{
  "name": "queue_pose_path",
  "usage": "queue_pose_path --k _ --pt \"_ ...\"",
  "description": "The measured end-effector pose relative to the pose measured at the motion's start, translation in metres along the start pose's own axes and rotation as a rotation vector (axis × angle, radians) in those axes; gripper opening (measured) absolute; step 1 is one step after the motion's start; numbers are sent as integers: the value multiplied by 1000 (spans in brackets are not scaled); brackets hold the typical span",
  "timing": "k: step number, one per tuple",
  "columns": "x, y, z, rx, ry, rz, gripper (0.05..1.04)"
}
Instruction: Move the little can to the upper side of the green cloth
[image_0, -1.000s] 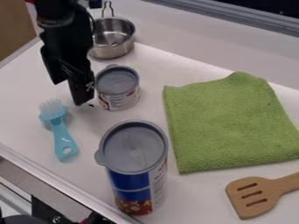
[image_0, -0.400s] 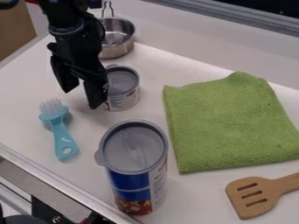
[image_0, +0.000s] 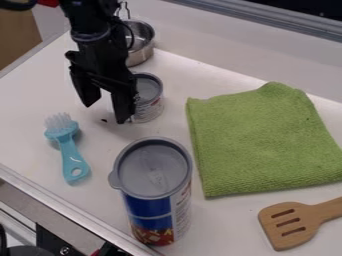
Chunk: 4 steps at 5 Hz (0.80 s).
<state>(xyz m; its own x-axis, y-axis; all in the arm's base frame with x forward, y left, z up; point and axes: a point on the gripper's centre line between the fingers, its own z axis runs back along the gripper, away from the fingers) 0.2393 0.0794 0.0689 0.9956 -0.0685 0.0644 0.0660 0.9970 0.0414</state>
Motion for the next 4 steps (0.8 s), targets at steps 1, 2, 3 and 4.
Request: queue_pose_path --k 1,2,3,4 --pt "2 -4 -2 -9 1 -22 999" --pt "12 -8 -4 -18 4 -95 999" --pt "24 -12 -4 -20 1 -140 999" --pt "42 -14 0 -70 -2 -148 999"
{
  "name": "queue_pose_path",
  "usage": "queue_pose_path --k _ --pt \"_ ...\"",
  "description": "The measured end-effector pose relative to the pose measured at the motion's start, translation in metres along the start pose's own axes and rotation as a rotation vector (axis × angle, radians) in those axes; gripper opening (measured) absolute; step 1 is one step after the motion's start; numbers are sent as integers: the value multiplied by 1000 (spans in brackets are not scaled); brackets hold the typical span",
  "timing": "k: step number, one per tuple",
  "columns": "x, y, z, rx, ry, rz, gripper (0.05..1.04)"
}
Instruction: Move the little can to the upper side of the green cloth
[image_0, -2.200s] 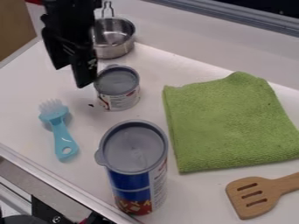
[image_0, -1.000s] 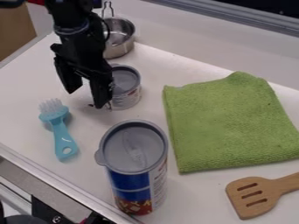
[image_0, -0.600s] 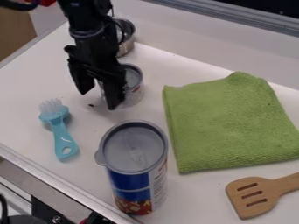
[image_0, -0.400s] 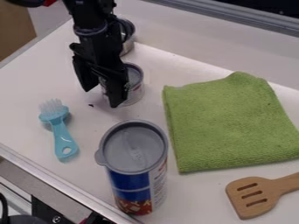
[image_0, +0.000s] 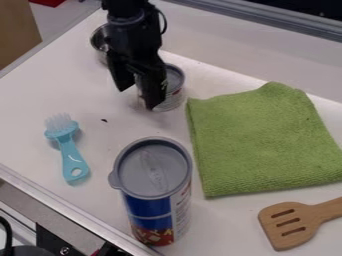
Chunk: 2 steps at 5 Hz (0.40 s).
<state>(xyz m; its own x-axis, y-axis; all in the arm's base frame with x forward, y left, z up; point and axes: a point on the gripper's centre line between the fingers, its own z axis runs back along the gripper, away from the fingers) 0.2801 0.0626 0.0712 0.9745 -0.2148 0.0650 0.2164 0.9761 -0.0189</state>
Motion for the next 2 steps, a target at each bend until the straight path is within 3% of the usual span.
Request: queue_pose_path --k 2 --pt "31 -11 2 -22 -37 -50 999"
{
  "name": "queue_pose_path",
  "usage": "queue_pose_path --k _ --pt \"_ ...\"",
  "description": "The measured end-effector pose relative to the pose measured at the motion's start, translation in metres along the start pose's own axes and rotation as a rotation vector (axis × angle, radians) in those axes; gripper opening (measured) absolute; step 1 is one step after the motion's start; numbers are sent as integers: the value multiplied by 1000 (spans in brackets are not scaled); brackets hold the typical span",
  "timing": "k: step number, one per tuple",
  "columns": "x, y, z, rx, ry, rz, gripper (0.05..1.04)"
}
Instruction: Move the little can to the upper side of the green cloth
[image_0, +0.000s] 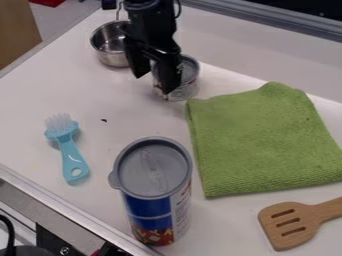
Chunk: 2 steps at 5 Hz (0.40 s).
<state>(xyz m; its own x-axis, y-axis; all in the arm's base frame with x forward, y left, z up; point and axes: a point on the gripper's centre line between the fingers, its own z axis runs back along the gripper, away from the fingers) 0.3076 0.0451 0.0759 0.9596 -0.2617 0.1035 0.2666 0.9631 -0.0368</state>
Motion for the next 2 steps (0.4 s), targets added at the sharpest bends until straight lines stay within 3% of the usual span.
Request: queue_pose_path --k 2 --pt "23 -9 -8 -31 -9 -40 999"
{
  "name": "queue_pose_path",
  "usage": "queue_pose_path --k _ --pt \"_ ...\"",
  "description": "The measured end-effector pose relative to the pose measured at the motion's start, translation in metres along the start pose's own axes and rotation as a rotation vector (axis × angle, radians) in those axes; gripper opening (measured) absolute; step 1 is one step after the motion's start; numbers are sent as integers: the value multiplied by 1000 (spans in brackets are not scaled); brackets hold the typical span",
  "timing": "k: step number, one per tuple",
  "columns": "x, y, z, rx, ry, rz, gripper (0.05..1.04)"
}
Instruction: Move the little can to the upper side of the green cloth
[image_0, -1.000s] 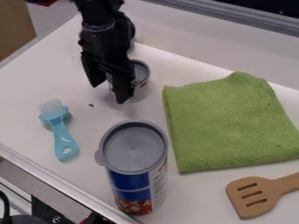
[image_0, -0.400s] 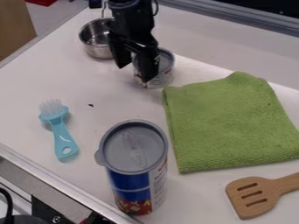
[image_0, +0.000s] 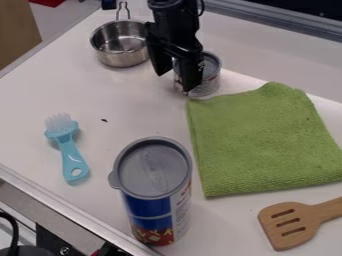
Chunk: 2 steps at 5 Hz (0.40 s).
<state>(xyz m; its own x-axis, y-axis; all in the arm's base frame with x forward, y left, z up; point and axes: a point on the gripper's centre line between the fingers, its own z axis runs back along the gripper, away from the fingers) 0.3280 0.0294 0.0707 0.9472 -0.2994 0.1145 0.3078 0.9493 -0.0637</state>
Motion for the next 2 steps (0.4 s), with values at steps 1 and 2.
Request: queue_pose_path --k 1,2 --pt "13 -4 -4 3 0 2 999" --pt "27 -7 -7 3 -3 16 999"
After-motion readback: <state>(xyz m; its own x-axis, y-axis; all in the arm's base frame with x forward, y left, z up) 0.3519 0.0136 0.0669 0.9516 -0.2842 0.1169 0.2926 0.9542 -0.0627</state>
